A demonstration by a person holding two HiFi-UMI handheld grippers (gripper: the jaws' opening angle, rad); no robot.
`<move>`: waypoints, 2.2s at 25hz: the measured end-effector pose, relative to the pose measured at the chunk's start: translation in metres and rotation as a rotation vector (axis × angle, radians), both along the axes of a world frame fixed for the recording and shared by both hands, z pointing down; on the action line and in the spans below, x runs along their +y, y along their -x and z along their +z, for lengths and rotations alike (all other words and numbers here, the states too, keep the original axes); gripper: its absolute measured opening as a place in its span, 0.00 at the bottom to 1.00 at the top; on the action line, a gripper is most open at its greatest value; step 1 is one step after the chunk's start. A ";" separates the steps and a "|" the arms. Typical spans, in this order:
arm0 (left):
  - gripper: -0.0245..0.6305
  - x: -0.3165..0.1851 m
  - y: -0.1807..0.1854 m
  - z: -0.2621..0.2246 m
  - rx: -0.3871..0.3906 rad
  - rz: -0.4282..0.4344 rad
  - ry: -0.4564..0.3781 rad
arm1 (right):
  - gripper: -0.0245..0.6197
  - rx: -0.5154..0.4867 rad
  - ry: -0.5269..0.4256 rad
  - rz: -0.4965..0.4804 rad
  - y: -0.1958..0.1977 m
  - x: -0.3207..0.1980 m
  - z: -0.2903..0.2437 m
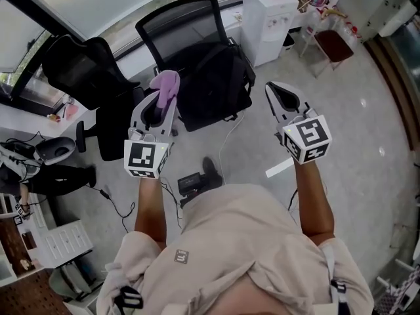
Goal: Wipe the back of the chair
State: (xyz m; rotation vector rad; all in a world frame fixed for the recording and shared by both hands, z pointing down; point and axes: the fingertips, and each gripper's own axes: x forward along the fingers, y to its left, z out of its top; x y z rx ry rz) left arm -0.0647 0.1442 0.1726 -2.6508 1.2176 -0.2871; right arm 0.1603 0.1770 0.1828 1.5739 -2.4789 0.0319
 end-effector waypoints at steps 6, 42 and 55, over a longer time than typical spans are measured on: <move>0.19 -0.075 0.018 -0.006 -0.002 0.026 0.006 | 0.03 -0.001 0.002 0.020 0.025 -0.066 -0.007; 0.19 -0.293 0.140 0.033 0.015 -0.214 -0.008 | 0.03 0.066 0.029 -0.118 0.109 -0.322 0.008; 0.19 -0.420 0.124 0.122 -0.005 -0.358 0.065 | 0.03 0.067 0.162 -0.113 0.041 -0.406 0.104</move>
